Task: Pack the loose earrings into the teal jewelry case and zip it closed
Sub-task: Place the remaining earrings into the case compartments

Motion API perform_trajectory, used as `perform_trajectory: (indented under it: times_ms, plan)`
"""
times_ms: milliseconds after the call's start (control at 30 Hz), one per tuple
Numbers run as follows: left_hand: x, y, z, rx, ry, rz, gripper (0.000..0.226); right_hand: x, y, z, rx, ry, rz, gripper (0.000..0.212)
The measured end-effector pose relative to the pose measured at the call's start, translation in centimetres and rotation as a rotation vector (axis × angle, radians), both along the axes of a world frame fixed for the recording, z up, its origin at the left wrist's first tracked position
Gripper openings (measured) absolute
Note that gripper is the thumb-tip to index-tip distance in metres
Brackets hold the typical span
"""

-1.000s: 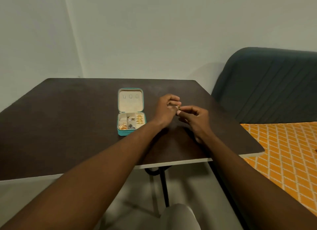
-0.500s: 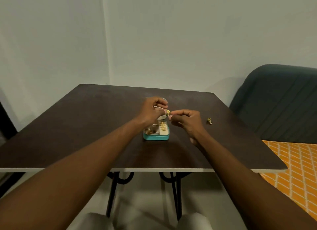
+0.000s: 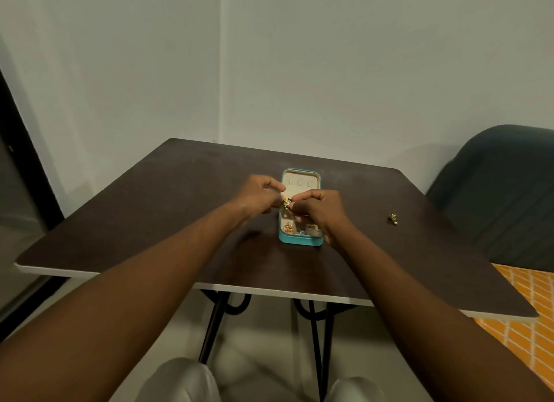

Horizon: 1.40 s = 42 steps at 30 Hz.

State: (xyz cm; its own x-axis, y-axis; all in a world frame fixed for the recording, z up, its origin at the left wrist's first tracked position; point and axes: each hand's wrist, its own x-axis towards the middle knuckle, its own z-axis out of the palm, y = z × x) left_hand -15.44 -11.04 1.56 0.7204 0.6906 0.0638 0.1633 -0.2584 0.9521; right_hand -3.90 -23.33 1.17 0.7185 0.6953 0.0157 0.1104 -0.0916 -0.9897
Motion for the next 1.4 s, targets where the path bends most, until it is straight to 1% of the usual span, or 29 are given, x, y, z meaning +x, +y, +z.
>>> perform_trajectory:
  times_ms: [200,300,400,467,667,900,1033,1100,1167,1233,1333,1400]
  plan:
    - [-0.4,0.6,-1.0,0.154,0.088,-0.017,0.025,-0.3,1.5,-0.3,-0.208,-0.167,-0.027,0.009]
    - [0.1,0.7,-1.4,0.206,0.100,-0.022,0.021,-0.2,1.9,-0.4,-0.256,-0.269,-0.061,0.007]
    - [0.6,0.8,-1.6,0.222,0.088,-0.018,0.020,0.2,2.5,-0.7,-0.290,-0.435,-0.107,0.008]
    - [0.8,0.9,-1.6,0.238,0.088,-0.027,0.019,0.3,2.6,-0.7,-0.323,-0.505,-0.133,0.008]
    - [1.4,0.6,-1.6,0.332,0.128,-0.026,0.016,0.7,2.6,-0.7,-0.389,-0.537,-0.133,0.012]
    - [1.7,0.5,-1.0,0.409,0.182,-0.012,0.013,0.9,2.8,-0.4,-0.484,-0.605,-0.078,0.011]
    - [1.8,0.4,-0.8,0.462,0.243,-0.001,0.023,0.9,3.0,-0.4,-0.538,-0.694,-0.064,0.013]
    - [1.9,0.2,-0.7,0.497,0.269,0.029,0.022,0.9,3.0,-0.4,-0.556,-0.730,-0.053,0.013]
    - [2.1,0.2,-0.7,0.481,0.274,0.055,0.018,1.0,3.0,-0.7,-0.540,-0.745,-0.041,0.012]
    - [2.2,0.3,-0.9,0.364,0.222,0.084,0.015,1.1,3.0,-0.9,-0.516,-0.760,-0.022,0.011]
    - [1.9,0.7,-1.1,0.149,0.145,0.158,0.013,1.2,2.9,-1.3,-0.537,-0.800,0.033,0.014]
    - [1.6,0.9,-1.2,0.101,0.137,0.165,0.011,1.3,2.8,-1.2,-0.536,-0.813,0.051,0.014]
